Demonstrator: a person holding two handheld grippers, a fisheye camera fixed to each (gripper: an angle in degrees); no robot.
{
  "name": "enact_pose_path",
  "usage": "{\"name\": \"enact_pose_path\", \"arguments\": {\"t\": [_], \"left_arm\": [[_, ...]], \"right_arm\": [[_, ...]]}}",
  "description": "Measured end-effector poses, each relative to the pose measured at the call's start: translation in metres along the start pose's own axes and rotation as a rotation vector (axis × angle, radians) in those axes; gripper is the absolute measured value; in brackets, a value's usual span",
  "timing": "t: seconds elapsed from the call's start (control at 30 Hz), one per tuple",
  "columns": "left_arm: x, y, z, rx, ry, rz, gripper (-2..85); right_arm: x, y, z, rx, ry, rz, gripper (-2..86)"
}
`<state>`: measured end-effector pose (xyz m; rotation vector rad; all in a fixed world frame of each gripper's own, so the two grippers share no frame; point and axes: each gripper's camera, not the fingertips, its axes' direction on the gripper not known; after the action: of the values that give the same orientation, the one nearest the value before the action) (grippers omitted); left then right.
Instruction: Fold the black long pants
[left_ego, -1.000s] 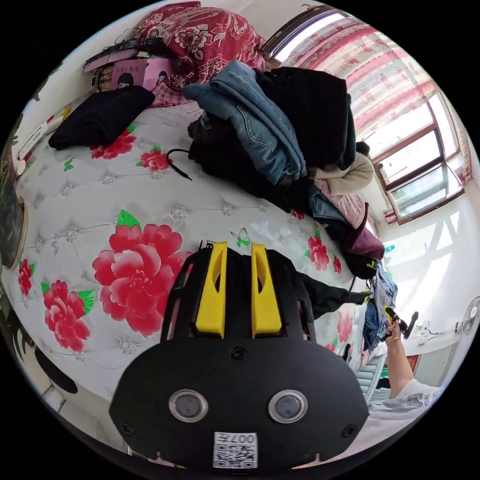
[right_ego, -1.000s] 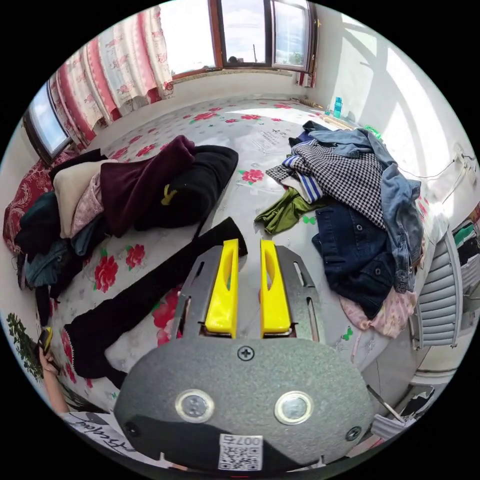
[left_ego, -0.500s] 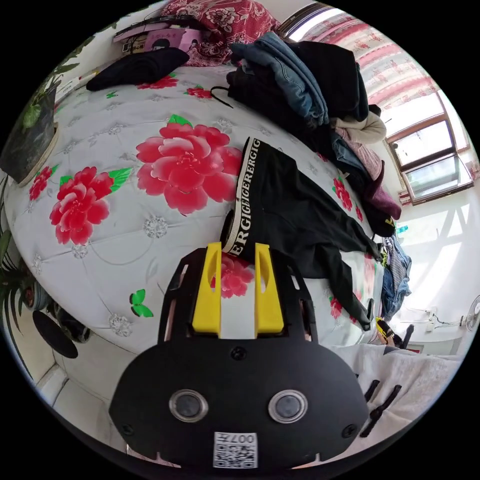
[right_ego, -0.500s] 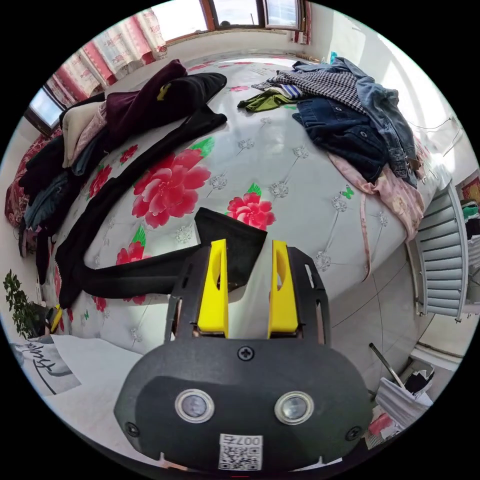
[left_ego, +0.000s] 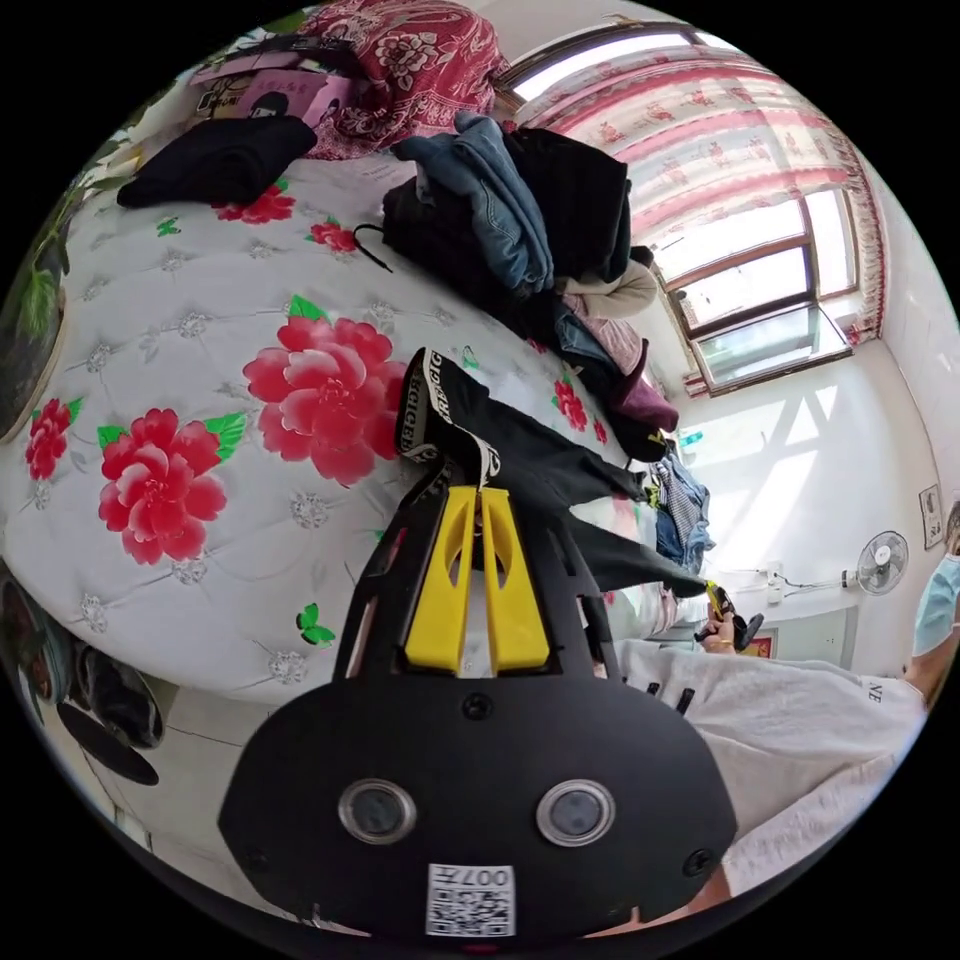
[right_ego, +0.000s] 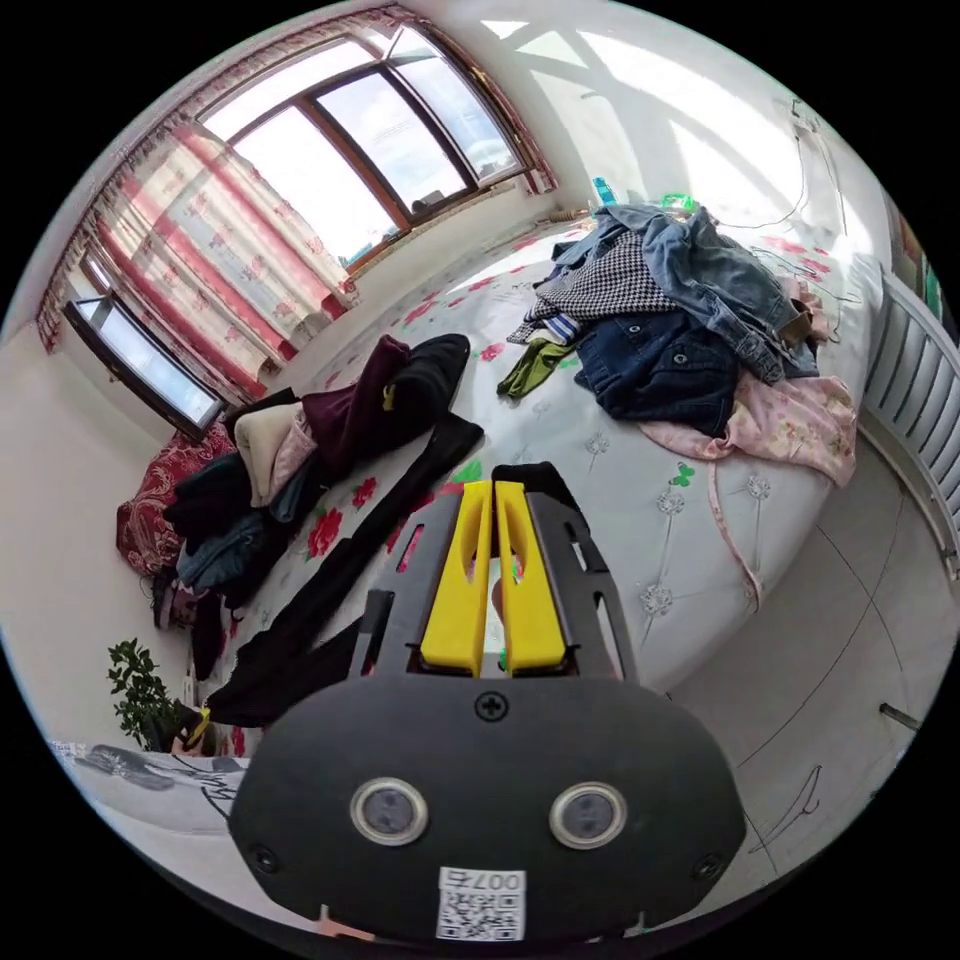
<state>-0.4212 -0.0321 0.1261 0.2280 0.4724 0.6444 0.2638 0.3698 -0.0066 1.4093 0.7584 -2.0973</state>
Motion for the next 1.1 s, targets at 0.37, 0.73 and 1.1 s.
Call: {"name": "enact_pose_path", "arguments": {"t": [0.37,0.73,1.1], "left_arm": [[-0.06,0.046,0.055,-0.129,-0.094,-0.212,6.4],[-0.048,0.072,0.061,-0.13,-0.163,-0.212,8.6],[-0.004,0.052,0.031,-0.066,-0.228,-0.158,7.2]], "right_arm": [[-0.013,-0.011,0.042,-0.125,0.084,-0.012,1.5],[0.031,-0.008,0.094,-0.281,0.18,0.065,3.5],[-0.034,-0.047,0.148,-0.316,0.095,-0.143,4.1]]}}
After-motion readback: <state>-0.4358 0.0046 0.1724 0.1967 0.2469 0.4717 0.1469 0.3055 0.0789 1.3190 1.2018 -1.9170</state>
